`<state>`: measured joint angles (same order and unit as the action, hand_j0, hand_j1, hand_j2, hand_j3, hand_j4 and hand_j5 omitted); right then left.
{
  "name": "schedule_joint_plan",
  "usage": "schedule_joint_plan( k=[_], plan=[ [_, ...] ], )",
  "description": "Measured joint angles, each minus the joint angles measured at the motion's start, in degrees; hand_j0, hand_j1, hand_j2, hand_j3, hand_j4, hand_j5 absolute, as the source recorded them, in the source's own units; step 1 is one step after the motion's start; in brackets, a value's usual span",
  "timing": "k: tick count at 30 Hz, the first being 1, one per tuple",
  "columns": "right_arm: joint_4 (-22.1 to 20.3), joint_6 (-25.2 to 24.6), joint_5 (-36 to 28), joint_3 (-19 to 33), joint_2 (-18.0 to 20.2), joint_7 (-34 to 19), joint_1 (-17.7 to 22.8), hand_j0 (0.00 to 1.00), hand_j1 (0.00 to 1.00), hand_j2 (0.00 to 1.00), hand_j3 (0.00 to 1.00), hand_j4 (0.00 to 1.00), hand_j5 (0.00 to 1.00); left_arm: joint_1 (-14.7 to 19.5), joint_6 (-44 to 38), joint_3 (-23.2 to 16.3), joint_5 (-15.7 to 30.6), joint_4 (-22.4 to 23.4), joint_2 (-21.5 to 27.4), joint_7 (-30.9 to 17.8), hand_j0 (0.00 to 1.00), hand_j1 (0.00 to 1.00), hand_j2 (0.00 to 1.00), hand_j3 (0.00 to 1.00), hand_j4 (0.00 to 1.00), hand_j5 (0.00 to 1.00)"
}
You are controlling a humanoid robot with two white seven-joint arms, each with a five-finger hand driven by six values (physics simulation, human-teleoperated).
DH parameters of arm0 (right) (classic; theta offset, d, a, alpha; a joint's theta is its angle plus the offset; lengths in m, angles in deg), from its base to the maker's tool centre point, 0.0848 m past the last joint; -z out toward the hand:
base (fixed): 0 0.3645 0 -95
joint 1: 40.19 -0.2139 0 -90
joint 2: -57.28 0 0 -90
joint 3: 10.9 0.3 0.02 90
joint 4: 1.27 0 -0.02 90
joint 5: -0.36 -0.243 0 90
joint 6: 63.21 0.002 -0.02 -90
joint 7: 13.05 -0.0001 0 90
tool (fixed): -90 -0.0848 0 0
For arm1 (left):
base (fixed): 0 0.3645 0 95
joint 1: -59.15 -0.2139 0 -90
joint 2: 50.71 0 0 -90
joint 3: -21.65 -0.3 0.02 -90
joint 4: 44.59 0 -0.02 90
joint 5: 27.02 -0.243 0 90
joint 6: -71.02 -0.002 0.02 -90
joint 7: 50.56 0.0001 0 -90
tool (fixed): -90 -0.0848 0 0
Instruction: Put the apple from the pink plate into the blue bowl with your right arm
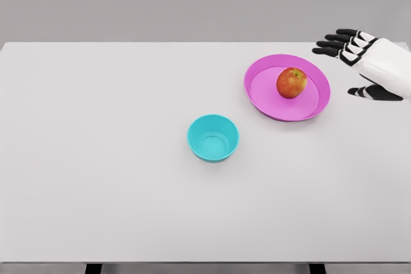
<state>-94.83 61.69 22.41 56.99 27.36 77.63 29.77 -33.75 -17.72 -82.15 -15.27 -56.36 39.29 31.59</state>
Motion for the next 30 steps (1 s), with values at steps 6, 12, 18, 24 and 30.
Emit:
schedule_joint_plan(
  k=[6, 12, 18, 24, 30],
  plan=[
    [1.75, 0.09, -0.27, -1.22, -0.50, -1.48, -4.74, 1.00, 1.00, 1.00, 1.00, 1.00, 1.00, 0.00, 0.00, 0.01, 0.00, 0.00, 0.00, 0.01, 1.00, 1.00, 1.00, 1.00, 1.00, 1.00],
    [11.71, 0.18, -0.29, -6.81, -5.10, -16.65, -17.96, 1.00, 1.00, 1.00, 1.00, 1.00, 1.00, 0.01, 0.00, 0.00, 0.01, -0.01, 0.00, 0.02, 1.00, 1.00, 1.00, 1.00, 1.00, 1.00],
    [19.27, 0.21, -0.52, -12.46, -9.77, -30.49, -25.22, 1.00, 1.00, 1.00, 1.00, 1.00, 1.00, 0.00, -0.02, 0.00, 0.00, 0.00, 0.00, 0.01, 1.00, 1.00, 1.00, 1.00, 1.00, 1.00],
    [23.51, 0.23, -0.48, -17.87, -15.04, -35.00, -30.67, 1.00, 1.00, 1.00, 1.00, 1.00, 1.00, 0.00, -0.01, 0.00, 0.00, 0.00, 0.00, 0.01, 1.00, 1.00, 1.00, 1.00, 1.00, 1.00],
    [28.15, 0.24, -0.40, -20.15, -18.08, -35.61, -32.34, 1.00, 1.00, 1.00, 1.00, 1.00, 1.00, 0.00, 0.00, 0.01, 0.00, 0.00, 0.00, 0.01, 1.00, 1.00, 1.00, 1.00, 1.00, 1.00]
  ],
)
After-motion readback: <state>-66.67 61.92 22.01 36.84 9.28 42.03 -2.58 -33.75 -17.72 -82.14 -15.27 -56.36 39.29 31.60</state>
